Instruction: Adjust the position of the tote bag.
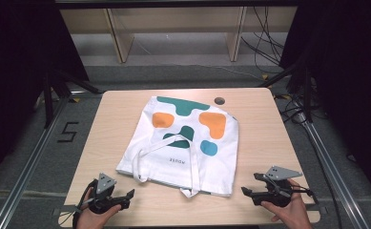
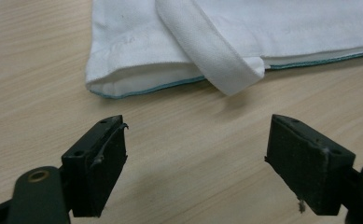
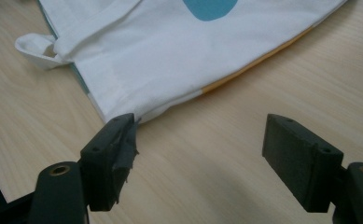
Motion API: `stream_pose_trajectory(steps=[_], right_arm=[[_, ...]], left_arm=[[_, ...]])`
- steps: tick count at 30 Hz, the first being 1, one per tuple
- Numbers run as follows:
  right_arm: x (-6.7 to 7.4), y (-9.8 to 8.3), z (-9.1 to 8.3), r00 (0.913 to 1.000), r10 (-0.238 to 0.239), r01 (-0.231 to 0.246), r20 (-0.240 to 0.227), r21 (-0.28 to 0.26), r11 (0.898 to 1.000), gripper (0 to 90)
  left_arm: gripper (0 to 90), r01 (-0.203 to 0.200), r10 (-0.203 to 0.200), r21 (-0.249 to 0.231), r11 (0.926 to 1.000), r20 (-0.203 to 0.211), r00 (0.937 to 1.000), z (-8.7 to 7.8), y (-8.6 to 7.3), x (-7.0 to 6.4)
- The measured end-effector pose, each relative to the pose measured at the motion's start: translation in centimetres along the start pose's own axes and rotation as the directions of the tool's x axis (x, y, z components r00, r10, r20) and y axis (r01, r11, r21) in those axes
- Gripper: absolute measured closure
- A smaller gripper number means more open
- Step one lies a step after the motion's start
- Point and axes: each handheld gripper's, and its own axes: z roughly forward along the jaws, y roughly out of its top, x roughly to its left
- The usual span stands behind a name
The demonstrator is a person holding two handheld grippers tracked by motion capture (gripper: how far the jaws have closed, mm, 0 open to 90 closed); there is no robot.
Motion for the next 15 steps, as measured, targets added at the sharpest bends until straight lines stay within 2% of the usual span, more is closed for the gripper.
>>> stream_pose_trajectory(steps=[1,3,5,6,7,8,12,13,14,15], right_arm=[[0.01,0.00,0.01,1.0000,0.000,0.000,-0.001,-0.002,1.000,26.8],[-0.02,0.01,-0.02,1.0000,-0.009,0.009,0.002,-0.007,1.000,26.8],[-0.16,0.09,0.05,0.9996,-0.019,0.018,-0.021,-0.026,0.999,26.3],[-0.13,0.15,0.03,0.9991,-0.013,0.012,-0.041,-0.024,1.000,26.2],[-0.13,0.15,0.03,0.9991,-0.013,0.012,-0.041,-0.024,1.000,26.2],[-0.09,0.18,0.05,0.9985,-0.010,0.008,-0.054,-0.030,1.000,26.0],[0.47,0.27,0.12,0.9959,0.034,-0.037,-0.084,-0.031,0.999,25.9],[0.40,0.30,0.32,0.9958,0.014,-0.018,-0.090,-0.051,0.999,25.8],[0.63,0.44,0.25,0.9969,0.012,-0.015,-0.078,-0.032,0.999,25.1],[0.64,0.66,0.34,0.9977,-0.037,0.035,-0.056,-0.042,0.999,25.1]], left_arm=[[19.2,-0.015,0.015,0.005,0.9999,-0.004,0.9999,-0.04,0.02,0.08],[19.3,-0.003,0.003,0.006,1.0000,0.002,1.0000,0.01,-0.02,0.04],[19.2,-0.006,0.006,0.004,1.0000,0.014,0.9999,0.10,-0.04,0.03],[19.2,-0.006,0.006,0.004,1.0000,0.014,0.9999,0.10,-0.04,0.03],[19.2,-0.022,0.022,0.010,0.9997,0.011,0.9997,0.06,0.01,0.10],[18.8,-0.006,0.006,0.011,0.9999,0.014,0.9999,0.14,-0.03,0.03],[17.6,-0.007,0.007,0.020,0.9998,0.011,0.9999,0.08,-0.04,-0.04],[17.1,0.002,-0.003,0.014,0.9999,0.019,0.9998,0.16,-0.06,-0.09],[16.9,-0.017,0.017,0.016,0.9997,0.019,0.9997,0.11,-0.02,-0.03],[16.9,-0.015,0.015,0.015,0.9998,0.018,0.9997,0.14,-0.03,-0.08]])
